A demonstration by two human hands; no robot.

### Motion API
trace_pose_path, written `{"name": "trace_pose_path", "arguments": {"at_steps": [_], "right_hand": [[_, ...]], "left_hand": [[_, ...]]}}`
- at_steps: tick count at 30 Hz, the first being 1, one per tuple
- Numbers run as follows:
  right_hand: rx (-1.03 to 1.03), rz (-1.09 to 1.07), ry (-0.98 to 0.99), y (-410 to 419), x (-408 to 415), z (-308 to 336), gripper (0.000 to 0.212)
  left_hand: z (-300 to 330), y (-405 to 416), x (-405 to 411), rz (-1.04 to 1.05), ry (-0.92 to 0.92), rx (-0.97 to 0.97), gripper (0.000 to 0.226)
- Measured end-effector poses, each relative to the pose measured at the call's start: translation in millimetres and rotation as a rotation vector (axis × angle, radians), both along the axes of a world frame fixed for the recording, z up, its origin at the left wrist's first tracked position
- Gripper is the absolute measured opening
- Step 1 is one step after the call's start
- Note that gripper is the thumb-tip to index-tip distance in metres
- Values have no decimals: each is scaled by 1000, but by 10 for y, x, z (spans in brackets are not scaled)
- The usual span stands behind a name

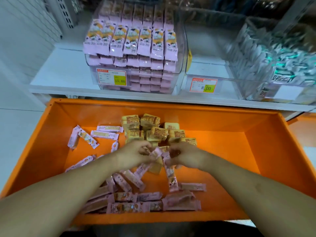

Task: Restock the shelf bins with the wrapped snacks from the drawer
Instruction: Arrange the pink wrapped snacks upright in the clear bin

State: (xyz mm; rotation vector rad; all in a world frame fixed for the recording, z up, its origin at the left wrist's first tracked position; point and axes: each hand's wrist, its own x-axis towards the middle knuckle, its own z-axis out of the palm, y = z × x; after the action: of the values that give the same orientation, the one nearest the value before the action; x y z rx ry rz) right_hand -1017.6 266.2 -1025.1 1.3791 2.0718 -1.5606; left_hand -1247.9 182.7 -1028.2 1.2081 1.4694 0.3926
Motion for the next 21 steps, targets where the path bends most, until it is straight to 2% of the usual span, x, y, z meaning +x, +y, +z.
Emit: {"name": "trace_pose_path", "arguments": {"at_steps": [3, 6, 9, 14, 19, 21], "right_hand": [[-59, -209, 230, 37, -8, 585, 28], [-16, -322, 411, -33, -39, 1139, 18], [55, -393, 514, -154, -84, 1555, 16], [105, -431, 636, -346, -78, 1955, 22], [192, -532, 639, -319, -173, 2044, 53], [195, -568, 660, -244, -216, 2021, 48]], "left_hand": [[532, 54, -9, 226, -146, -15, 17], [1064, 38, 79, 365, -320, -12, 23], [1551, -22, 214, 431, -523, -22, 34], [2006, -238, 224, 335, -529, 67, 30], [2089, -230, 153, 490, -546, 135, 33], [2099, -191, 122, 529, -530, 142, 31]]}}
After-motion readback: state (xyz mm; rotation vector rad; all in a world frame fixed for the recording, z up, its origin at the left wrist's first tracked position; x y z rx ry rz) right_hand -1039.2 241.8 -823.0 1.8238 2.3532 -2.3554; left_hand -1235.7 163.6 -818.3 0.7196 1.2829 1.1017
